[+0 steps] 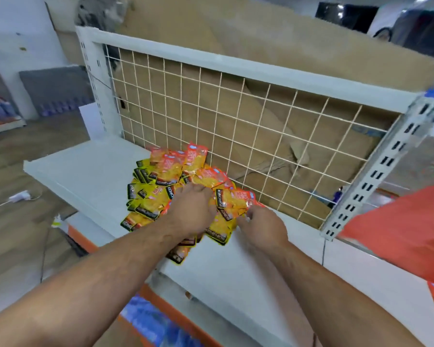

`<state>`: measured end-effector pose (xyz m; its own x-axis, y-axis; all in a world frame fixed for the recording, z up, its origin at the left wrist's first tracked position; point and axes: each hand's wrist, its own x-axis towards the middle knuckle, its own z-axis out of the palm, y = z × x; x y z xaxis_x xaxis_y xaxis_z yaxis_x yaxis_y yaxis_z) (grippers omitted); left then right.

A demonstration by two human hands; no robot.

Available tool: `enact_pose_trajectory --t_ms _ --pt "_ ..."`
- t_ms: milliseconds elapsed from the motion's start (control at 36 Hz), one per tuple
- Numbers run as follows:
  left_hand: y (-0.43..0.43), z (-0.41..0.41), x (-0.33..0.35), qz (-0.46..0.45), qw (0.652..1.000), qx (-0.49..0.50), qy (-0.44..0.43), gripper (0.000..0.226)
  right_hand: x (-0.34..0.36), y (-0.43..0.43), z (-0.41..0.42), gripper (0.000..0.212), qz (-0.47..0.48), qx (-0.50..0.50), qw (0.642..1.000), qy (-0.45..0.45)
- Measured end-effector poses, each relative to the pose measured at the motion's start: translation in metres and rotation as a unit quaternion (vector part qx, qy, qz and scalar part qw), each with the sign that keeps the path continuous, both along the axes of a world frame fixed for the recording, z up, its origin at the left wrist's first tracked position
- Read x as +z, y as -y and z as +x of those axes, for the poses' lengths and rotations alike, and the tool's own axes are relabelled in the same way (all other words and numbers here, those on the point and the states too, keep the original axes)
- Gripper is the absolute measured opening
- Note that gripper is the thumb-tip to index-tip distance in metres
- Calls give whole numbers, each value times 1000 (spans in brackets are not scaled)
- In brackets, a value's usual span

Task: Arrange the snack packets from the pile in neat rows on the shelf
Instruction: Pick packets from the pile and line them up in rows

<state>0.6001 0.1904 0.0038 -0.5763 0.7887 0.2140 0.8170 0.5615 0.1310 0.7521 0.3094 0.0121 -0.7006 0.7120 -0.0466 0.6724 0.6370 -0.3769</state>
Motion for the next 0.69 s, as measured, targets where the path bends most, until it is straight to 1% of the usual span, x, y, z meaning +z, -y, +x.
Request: enact_pose_trajectory --t_ms 111,167,222,250,361,444,528,639,694 --pt "-8 -41 6 19 1000 10 -19 37 -5 -3 -37 35 -10 -81 997 -9" --pt "-13 -54 8 13 1000 12 -14 35 -6 -6 -50 49 -17 -111 994 -3" --pt "-17 -64 9 1 1000 8 -1 39 -4 -10 -62 67 -20 -136 990 5" --pt "-19 -68 9 0 1000 7 1 42 -2 -11 -67 72 -24 -151 988 6" --pt "-23 -82 6 -8 1000 13 -4 51 -2 -15 -85 86 -39 -182 982 31" --pt "-24 -91 4 -7 1000 18 -5 54 -5 -18 -92 90 -40 -187 980 50" --pt "-26 -95 6 3 1000 16 -4 55 -4 -21 -94 87 -42 -191 979 48" --pt "-28 -95 12 34 999 8 -18 42 -2 -24 -94 83 -50 -197 979 34" --pt "-30 -93 13 46 999 8 -15 35 -3 -26 -93 80 -63 -204 977 12"
